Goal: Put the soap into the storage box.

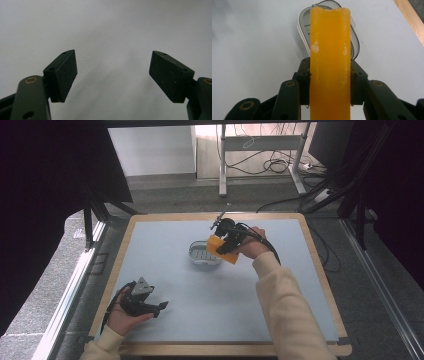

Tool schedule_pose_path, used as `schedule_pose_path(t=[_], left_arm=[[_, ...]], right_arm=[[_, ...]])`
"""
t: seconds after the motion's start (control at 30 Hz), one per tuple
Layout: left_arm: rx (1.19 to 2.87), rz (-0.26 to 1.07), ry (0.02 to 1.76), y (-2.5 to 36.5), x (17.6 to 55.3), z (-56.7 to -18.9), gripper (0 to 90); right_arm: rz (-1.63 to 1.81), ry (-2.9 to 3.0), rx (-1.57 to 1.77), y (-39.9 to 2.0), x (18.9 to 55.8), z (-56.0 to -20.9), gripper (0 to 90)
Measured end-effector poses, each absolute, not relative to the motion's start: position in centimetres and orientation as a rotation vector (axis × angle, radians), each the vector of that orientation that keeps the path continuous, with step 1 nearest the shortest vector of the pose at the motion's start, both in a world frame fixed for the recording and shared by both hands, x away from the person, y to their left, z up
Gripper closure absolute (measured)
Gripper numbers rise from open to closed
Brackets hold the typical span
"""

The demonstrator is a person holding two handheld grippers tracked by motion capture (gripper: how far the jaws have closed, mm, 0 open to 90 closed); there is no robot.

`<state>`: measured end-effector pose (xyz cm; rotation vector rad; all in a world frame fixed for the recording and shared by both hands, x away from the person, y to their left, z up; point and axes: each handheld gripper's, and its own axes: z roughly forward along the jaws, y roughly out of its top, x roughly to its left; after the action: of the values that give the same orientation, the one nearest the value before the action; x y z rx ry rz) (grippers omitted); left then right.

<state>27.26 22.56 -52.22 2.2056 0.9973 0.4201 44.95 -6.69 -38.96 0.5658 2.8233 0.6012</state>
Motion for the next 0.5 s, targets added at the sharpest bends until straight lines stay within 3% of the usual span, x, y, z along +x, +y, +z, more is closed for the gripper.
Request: schedule_pose_path(t=[0.5], left_arm=[[2.205, 0.417, 0.997, 22.4, 27.2, -52.3, 22.4]], right_arm=[[0.556, 2.852, 0.539, -5.6, 46.6, -39.6, 61.8]])
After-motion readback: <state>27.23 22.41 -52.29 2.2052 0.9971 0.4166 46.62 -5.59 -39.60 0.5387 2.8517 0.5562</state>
